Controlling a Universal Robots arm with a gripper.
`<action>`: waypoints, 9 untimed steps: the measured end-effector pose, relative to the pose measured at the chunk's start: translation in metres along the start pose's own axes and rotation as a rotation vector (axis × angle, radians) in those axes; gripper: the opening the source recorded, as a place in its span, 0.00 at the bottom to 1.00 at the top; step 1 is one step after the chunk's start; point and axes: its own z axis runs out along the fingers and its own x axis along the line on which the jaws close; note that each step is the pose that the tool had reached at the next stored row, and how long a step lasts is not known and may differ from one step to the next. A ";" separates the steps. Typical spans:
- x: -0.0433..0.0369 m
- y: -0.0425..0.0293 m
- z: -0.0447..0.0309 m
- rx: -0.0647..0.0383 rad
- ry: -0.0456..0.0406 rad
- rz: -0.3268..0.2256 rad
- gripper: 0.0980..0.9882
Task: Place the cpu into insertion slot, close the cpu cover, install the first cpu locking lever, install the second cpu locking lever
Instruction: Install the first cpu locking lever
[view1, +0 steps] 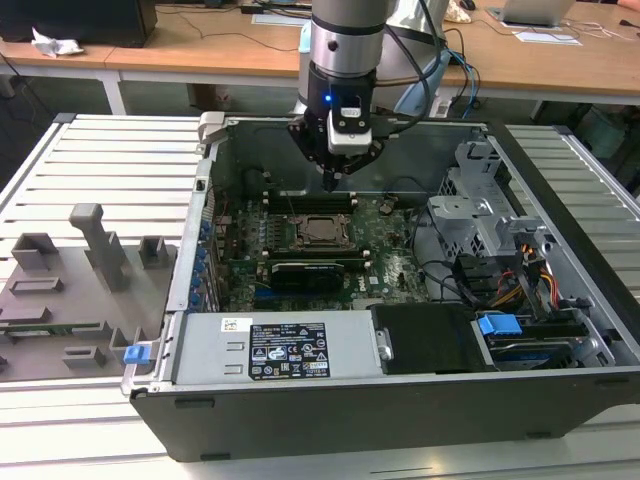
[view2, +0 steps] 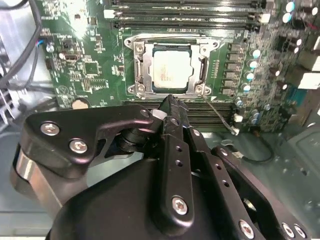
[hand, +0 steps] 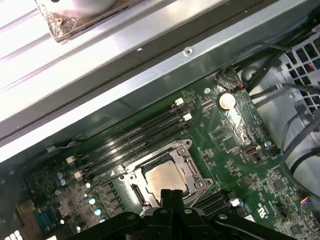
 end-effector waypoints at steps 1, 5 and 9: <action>0.0000 0.0000 0.0000 0.000 0.0004 -0.010 0.01; 0.0001 -0.0001 0.0004 0.001 0.0018 -0.043 0.01; 0.0008 -0.0005 0.0006 0.001 0.0040 -0.094 0.01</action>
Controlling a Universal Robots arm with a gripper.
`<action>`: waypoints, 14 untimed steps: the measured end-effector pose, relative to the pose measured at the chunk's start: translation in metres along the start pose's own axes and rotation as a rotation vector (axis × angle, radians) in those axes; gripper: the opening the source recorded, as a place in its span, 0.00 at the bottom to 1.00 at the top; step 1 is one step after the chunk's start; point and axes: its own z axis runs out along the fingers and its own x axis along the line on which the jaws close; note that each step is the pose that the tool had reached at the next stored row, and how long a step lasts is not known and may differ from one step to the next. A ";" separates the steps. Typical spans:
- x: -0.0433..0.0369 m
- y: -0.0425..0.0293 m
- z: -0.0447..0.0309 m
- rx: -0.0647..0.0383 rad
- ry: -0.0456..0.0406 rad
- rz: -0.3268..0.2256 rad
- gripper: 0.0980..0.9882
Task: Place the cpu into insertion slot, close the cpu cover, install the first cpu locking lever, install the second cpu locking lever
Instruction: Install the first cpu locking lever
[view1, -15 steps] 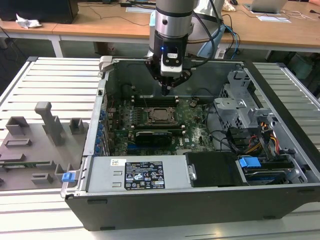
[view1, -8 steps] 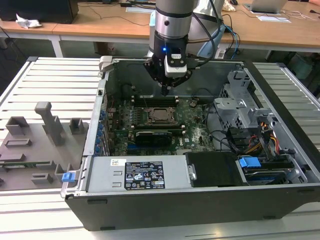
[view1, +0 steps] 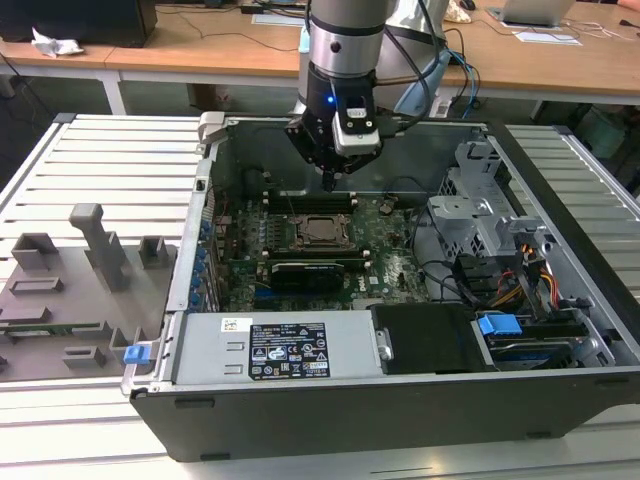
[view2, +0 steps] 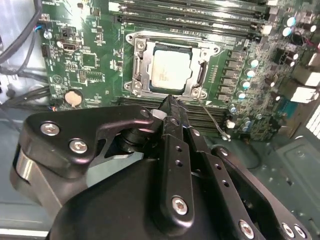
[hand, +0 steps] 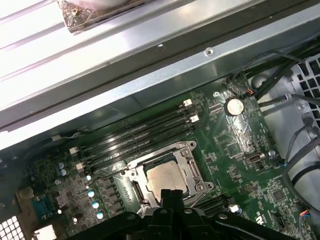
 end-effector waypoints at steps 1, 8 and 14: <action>0.0001 0.0000 0.0001 0.000 0.0009 -0.020 0.01; 0.0001 -0.0001 0.0015 0.003 0.0088 -0.212 0.01; 0.0003 -0.0003 0.0020 0.005 0.0140 -0.333 0.01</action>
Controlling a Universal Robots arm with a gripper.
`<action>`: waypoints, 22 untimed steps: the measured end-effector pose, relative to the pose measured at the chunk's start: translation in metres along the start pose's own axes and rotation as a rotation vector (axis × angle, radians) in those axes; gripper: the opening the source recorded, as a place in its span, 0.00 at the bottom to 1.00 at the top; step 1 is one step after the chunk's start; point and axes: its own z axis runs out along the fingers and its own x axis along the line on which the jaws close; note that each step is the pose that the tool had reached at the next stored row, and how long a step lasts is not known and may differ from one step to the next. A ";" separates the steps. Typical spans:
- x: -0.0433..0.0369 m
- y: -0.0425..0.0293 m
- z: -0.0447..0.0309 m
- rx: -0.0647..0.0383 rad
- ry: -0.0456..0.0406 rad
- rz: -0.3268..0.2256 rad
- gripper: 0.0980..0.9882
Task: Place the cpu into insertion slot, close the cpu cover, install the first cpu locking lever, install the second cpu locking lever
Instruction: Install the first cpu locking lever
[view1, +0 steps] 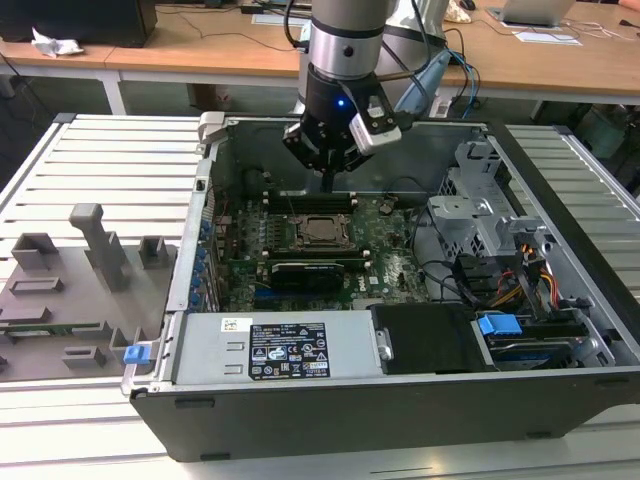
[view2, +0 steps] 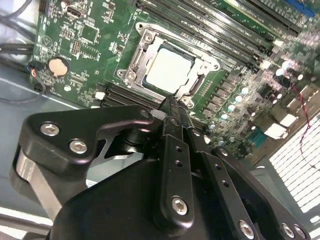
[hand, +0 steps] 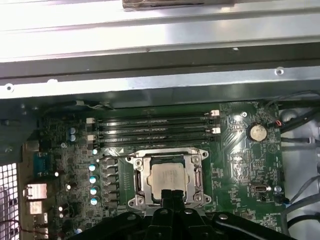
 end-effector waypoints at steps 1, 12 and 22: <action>0.0001 0.0000 0.0001 0.000 0.0010 -0.023 0.01; 0.0464 -0.0024 0.0057 0.001 -0.0014 -0.083 0.01; 0.0671 -0.0016 0.0154 0.001 -0.0022 -0.083 0.01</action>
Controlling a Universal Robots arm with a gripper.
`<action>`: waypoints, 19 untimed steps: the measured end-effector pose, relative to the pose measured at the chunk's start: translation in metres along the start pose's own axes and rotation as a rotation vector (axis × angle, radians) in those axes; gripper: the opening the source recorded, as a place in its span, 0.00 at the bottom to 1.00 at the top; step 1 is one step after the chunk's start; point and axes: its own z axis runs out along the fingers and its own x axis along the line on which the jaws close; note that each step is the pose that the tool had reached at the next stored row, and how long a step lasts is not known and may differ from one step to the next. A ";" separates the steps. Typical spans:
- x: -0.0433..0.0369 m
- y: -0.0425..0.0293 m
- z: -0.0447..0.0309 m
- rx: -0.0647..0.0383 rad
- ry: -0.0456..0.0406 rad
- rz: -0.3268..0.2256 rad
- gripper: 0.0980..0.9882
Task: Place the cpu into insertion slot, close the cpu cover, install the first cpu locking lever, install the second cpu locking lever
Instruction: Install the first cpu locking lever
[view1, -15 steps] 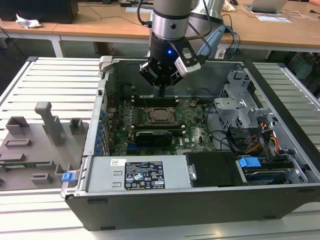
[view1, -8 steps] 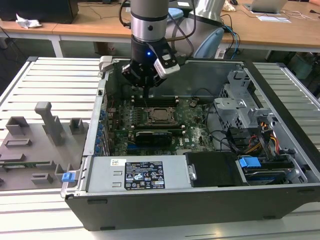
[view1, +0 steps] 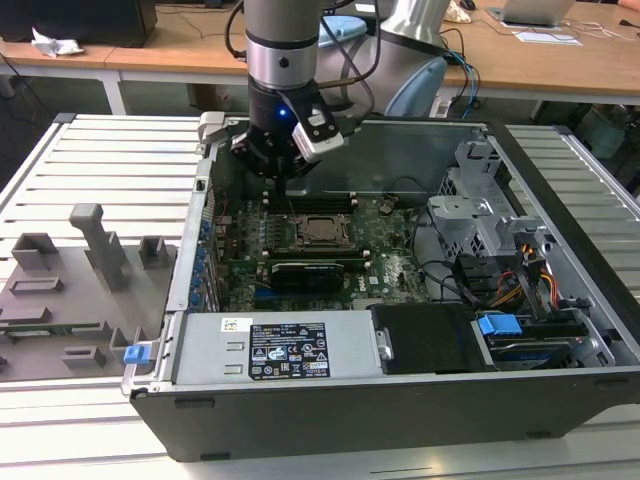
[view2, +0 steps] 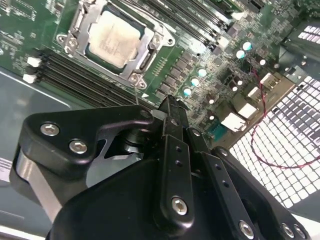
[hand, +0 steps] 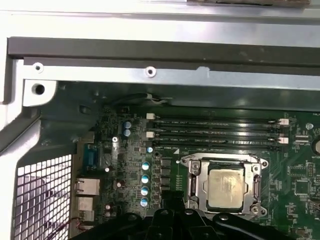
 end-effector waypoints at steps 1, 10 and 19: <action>0.0023 0.0009 0.0008 0.000 0.0001 0.000 0.01; 0.0044 0.0128 0.0056 0.000 0.0001 0.000 0.01; 0.0042 0.0240 0.0086 0.000 0.0001 0.000 0.01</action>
